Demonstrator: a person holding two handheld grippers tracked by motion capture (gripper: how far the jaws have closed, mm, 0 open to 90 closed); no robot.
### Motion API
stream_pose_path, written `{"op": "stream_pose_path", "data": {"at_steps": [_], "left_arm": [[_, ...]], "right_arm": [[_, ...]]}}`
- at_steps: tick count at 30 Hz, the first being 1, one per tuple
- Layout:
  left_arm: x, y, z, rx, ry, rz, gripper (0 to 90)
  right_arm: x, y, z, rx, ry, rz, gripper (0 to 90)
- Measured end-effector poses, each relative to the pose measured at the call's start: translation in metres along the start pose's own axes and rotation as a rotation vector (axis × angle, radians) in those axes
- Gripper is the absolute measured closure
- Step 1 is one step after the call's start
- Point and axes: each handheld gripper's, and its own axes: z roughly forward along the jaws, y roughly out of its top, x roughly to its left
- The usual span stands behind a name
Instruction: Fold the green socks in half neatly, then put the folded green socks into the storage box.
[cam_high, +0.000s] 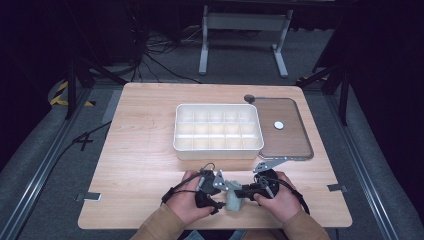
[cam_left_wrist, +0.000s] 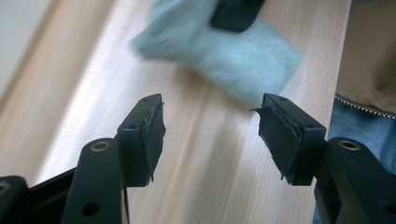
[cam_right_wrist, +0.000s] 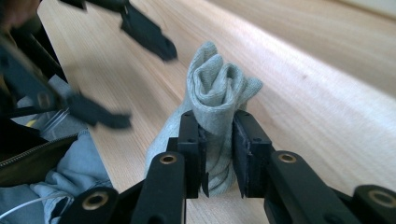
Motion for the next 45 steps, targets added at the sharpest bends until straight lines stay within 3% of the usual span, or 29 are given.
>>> {"op": "stream_pose_path", "data": {"at_steps": [6, 13, 28, 35, 45], "left_arm": [[0.018, -0.008, -0.028, -0.050, 0.051, -0.048, 40.8], [0.027, -0.016, -0.047, -0.082, 0.080, -0.086, 40.7], [0.040, -0.032, -0.069, -0.093, 0.098, -0.154, 39.3], [0.043, -0.035, -0.076, -0.106, 0.106, -0.160, 39.2], [0.043, -0.037, -0.082, -0.118, 0.120, -0.157, 39.8]], "right_arm": [[0.002, 0.009, -0.012, -0.015, -0.029, -0.032, 75.1], [0.001, 0.022, -0.033, -0.039, -0.058, -0.039, 74.9], [-0.008, 0.053, -0.064, -0.066, -0.135, -0.064, 74.6], [-0.016, 0.068, -0.076, -0.070, -0.193, -0.089, 74.7], [-0.024, 0.085, -0.087, -0.072, -0.225, -0.086, 74.4]]}}
